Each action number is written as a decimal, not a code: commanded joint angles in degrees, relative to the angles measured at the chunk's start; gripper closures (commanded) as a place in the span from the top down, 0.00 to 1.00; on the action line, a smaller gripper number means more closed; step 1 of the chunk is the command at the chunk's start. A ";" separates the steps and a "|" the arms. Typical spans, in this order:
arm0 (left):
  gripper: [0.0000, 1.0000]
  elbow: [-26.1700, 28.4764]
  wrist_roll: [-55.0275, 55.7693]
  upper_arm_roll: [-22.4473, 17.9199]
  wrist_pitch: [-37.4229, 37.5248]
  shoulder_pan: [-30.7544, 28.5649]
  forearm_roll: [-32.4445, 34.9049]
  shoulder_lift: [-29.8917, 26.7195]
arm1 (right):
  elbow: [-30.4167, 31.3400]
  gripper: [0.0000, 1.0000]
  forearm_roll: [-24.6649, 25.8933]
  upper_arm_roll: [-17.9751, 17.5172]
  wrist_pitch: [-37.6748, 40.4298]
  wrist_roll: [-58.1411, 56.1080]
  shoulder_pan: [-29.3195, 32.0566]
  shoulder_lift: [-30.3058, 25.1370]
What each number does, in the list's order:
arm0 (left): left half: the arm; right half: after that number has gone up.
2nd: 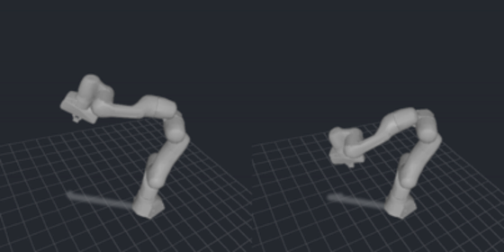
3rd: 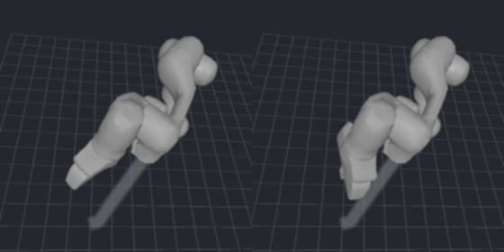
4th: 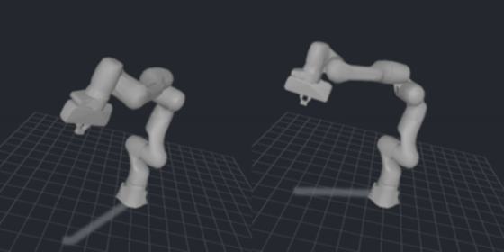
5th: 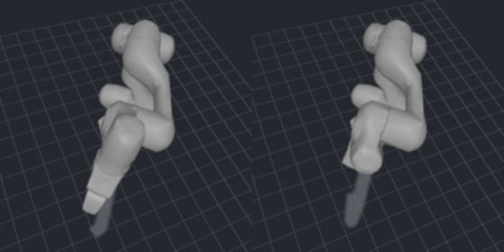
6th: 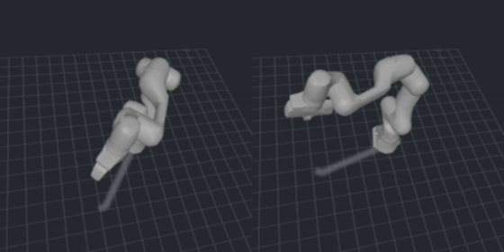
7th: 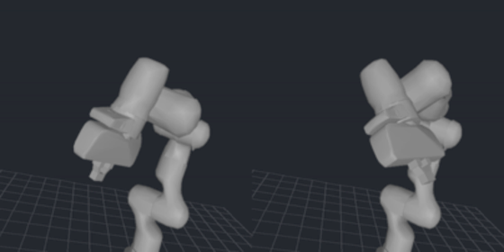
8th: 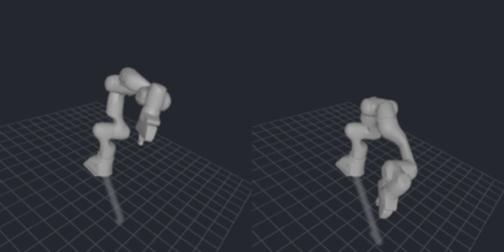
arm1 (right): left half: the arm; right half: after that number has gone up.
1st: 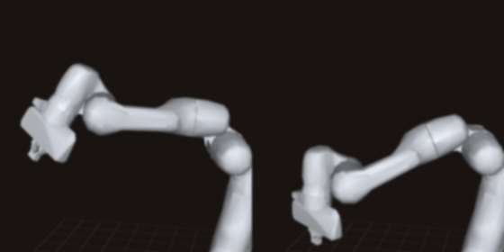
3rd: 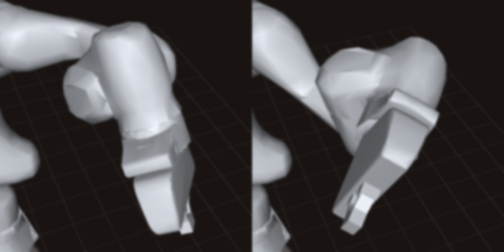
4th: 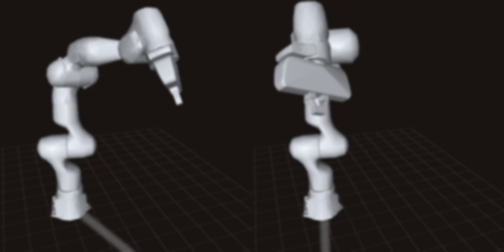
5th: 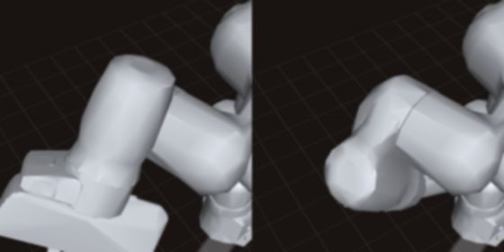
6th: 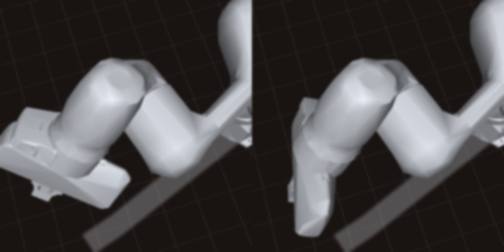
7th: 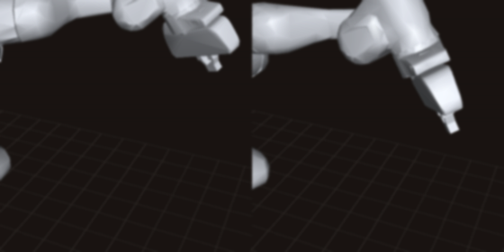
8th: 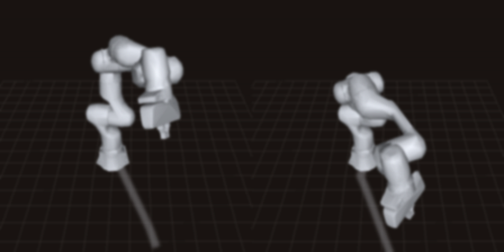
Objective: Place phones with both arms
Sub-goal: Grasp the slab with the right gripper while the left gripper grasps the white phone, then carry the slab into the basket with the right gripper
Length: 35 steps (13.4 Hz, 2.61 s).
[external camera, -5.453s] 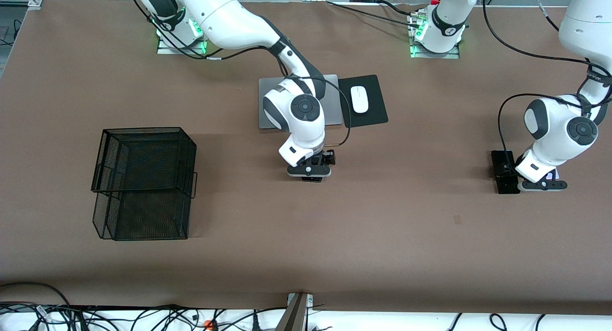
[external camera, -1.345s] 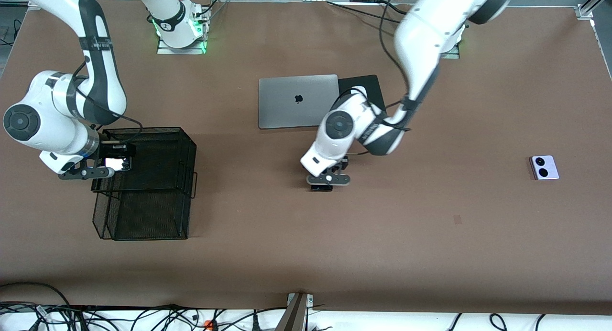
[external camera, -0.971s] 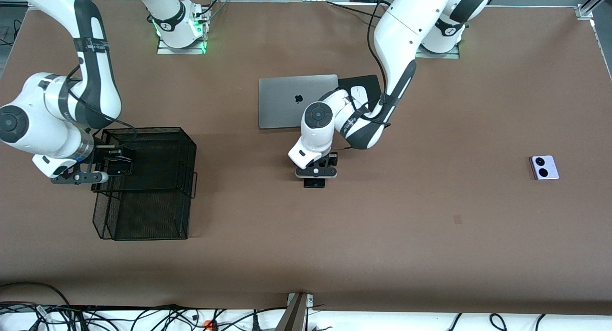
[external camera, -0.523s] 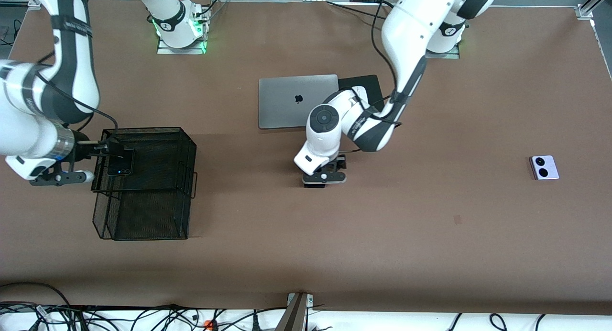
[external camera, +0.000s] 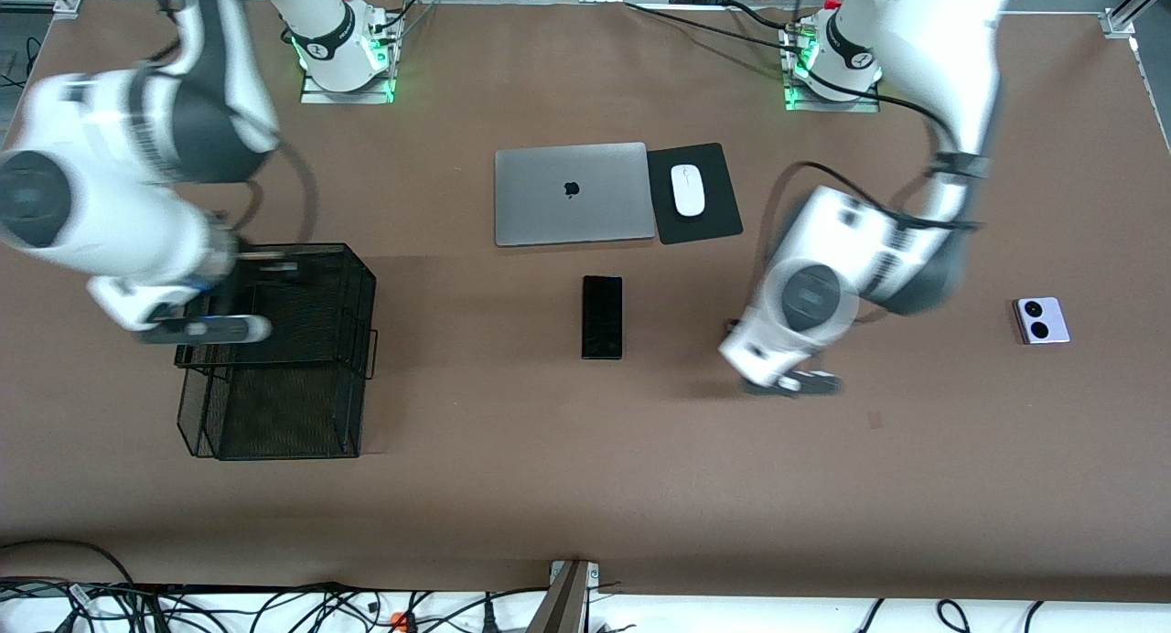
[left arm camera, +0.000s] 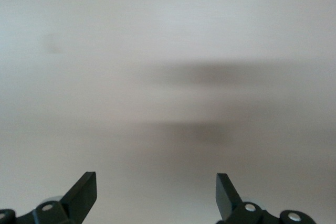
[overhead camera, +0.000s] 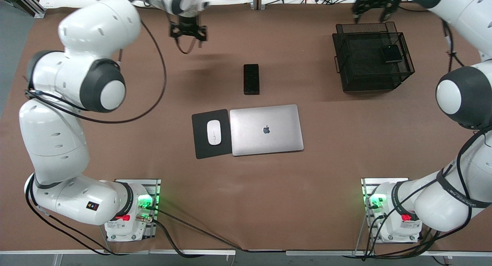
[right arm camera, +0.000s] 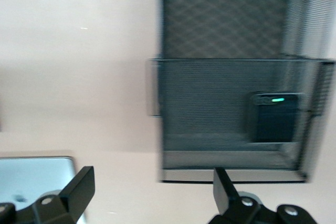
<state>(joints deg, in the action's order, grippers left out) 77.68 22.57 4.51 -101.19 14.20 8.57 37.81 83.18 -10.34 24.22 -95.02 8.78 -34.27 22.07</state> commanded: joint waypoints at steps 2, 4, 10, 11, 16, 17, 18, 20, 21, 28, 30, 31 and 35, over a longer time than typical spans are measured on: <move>1.00 1.78 -7.44 0.85 6.33 -11.36 0.31 -1.43 | -7.22 1.00 -0.12 -11.09 -4.28 16.39 -0.18 6.91; 1.00 2.83 -7.55 0.58 8.54 -17.34 0.84 -1.34 | -10.48 1.00 0.23 -14.45 -7.01 25.02 -2.02 11.04; 1.00 8.10 -15.33 0.32 1.88 -31.15 6.37 -1.42 | -17.95 1.00 2.42 -16.13 -17.82 41.46 -12.92 23.53; 1.00 8.19 -17.98 0.32 1.00 -32.56 6.46 -1.43 | -18.57 1.00 3.21 -16.22 -19.05 43.49 -14.24 25.20; 1.00 15.81 -29.24 0.32 -11.98 -38.45 6.55 -4.75 | -18.66 1.00 6.28 -17.36 -23.02 44.21 -17.14 30.48; 1.00 19.49 -29.86 0.32 -16.80 -39.33 6.55 -6.42 | -18.58 1.00 7.16 -17.97 -23.02 44.04 -17.32 31.27; 1.00 23.88 -29.96 0.32 -22.68 -40.64 6.55 -8.00 | -18.05 1.00 8.91 -18.15 -23.11 43.60 -17.33 31.63; 1.00 31.10 -33.01 0.32 -35.60 -43.19 7.25 -9.60 | -17.79 1.00 11.38 -18.85 -25.20 42.11 -17.24 32.95; 1.00 32.70 -35.47 0.32 -39.84 -44.68 7.60 -9.34 | -17.18 1.00 11.57 -18.85 -27.31 41.84 -16.98 33.56; 1.00 32.98 -38.31 1.11 -42.86 -48.57 7.52 -5.39 | -15.85 1.00 11.13 -18.86 -34.53 42.02 -16.53 35.76; 1.00 32.98 -38.31 1.11 -42.96 -48.57 7.43 -4.68 | -15.68 1.00 11.13 -18.86 -34.45 42.02 -16.36 35.94; 1.00 32.89 -38.31 1.11 -42.96 -48.57 7.34 -4.42 | -15.24 1.00 11.04 -18.94 -34.45 42.10 -16.27 35.94; 1.00 32.89 -38.31 1.11 -44.71 -48.65 7.08 -3.28 | -14.44 0.58 10.87 -18.94 -34.18 42.02 -16.27 35.76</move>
<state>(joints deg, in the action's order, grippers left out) 110.44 -15.09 4.71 -144.68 -33.29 14.47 34.14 68.39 0.24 5.97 -129.31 51.05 -51.06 58.11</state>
